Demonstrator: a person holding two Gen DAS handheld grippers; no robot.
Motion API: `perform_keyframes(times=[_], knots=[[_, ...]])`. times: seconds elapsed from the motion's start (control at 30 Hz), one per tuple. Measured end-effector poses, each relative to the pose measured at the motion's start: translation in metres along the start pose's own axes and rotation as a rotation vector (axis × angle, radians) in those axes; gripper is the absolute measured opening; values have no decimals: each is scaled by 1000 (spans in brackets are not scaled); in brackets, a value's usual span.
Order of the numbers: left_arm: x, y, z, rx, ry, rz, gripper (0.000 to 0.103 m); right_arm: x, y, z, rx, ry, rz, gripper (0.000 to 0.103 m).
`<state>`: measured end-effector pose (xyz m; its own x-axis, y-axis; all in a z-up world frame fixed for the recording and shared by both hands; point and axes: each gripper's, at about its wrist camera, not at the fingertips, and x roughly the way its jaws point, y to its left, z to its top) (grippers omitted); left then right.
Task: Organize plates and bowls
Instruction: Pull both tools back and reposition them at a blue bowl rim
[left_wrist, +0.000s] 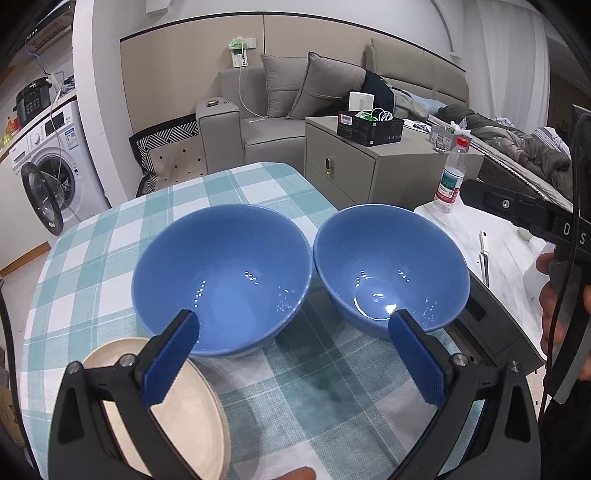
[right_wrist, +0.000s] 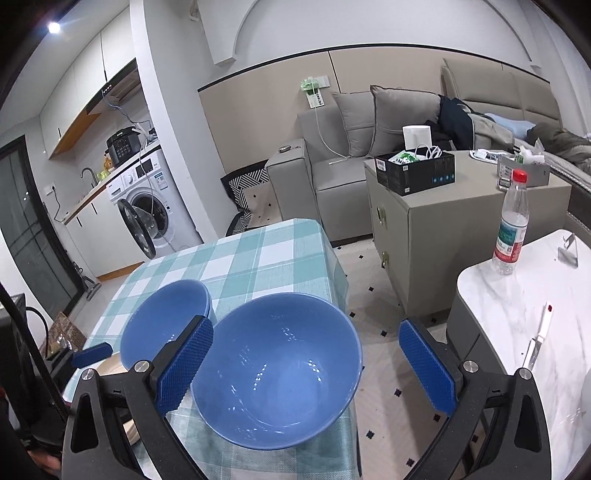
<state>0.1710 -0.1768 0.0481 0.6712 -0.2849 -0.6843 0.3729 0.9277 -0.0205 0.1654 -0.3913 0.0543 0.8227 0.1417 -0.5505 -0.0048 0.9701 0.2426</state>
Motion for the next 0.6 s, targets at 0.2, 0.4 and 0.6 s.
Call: perform_keyframes(times=[0.2, 0.4, 0.6], knots=[[3, -12, -2, -1, 7, -11, 102, 8, -5, -3, 17, 24, -12, 102], [4, -18, -4, 7, 12, -64, 101, 12, -13, -4, 30, 38, -1, 102], [5, -25, -5, 15, 17, -134, 85, 19, -22, -7, 54, 55, -8, 102]])
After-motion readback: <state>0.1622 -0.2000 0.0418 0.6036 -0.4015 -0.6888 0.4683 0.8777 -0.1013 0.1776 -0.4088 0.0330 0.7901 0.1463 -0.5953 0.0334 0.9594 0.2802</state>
